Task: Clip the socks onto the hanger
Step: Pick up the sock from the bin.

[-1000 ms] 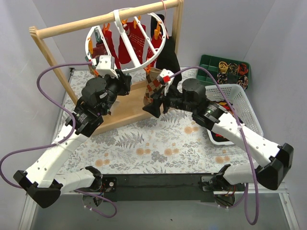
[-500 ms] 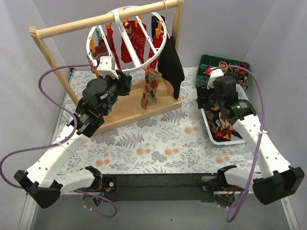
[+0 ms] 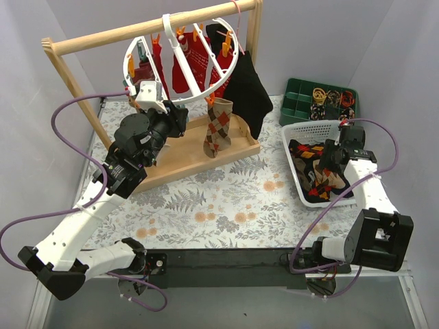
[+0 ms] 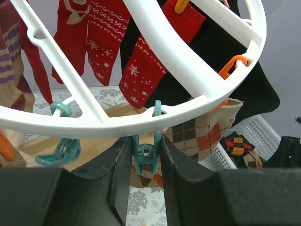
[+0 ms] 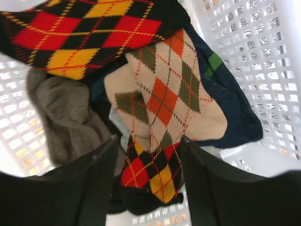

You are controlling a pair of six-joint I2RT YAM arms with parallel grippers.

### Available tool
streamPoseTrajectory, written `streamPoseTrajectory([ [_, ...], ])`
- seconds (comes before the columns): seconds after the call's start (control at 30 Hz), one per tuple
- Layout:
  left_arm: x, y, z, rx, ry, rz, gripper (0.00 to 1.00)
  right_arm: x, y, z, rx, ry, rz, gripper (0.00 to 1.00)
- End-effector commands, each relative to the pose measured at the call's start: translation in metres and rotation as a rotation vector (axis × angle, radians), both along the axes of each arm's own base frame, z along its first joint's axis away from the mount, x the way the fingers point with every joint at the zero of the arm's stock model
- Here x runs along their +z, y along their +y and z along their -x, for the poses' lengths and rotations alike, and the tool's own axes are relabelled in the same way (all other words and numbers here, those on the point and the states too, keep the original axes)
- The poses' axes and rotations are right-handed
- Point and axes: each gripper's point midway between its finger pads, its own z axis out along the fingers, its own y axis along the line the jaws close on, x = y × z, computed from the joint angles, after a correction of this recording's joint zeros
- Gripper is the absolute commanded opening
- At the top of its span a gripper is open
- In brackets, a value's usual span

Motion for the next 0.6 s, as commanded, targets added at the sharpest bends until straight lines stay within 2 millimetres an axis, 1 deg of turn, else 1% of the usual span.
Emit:
streamPoseTrajectory([
  [0.0, 0.003, 0.002, 0.009, -0.016, 0.005, 0.002, 0.0, -0.012, 0.0, -0.03, -0.015, -0.075, -0.075, 0.57],
  [0.1, 0.002, 0.002, 0.008, -0.013, 0.007, 0.006, 0.0, -0.025, -0.007, -0.038, -0.049, -0.061, -0.085, 0.56],
  [0.17, 0.003, 0.001, 0.008, -0.017, 0.009, 0.01, 0.0, -0.033, -0.013, -0.04, -0.074, -0.051, -0.093, 0.55],
  [0.2, 0.003, 0.001, 0.008, -0.017, 0.009, 0.01, 0.0, -0.04, -0.015, -0.04, -0.085, -0.036, -0.095, 0.54],
  [0.23, 0.003, 0.001, 0.008, -0.019, 0.009, 0.01, 0.0, -0.041, -0.017, -0.043, -0.092, -0.043, -0.088, 0.52],
  [0.3, 0.003, 0.001, 0.009, -0.019, 0.01, 0.012, 0.0, -0.051, -0.022, -0.041, -0.107, -0.02, -0.071, 0.49],
  [0.33, 0.002, 0.002, 0.009, -0.019, 0.01, 0.013, 0.0, -0.053, -0.023, -0.041, -0.106, -0.016, -0.065, 0.47],
  [0.43, 0.0, 0.002, 0.01, -0.019, 0.014, 0.012, 0.0, -0.059, -0.025, -0.037, -0.107, 0.004, -0.056, 0.33],
  [0.47, -0.001, 0.002, 0.009, -0.017, 0.015, 0.011, 0.0, -0.059, -0.022, -0.034, -0.102, 0.013, -0.063, 0.23],
  [0.53, -0.002, 0.002, 0.009, -0.017, 0.016, 0.005, 0.0, -0.045, -0.019, -0.032, -0.099, -0.012, -0.077, 0.07],
  [0.57, -0.003, 0.002, 0.009, -0.017, 0.016, 0.003, 0.0, -0.038, -0.017, -0.03, -0.101, -0.021, -0.089, 0.01],
])
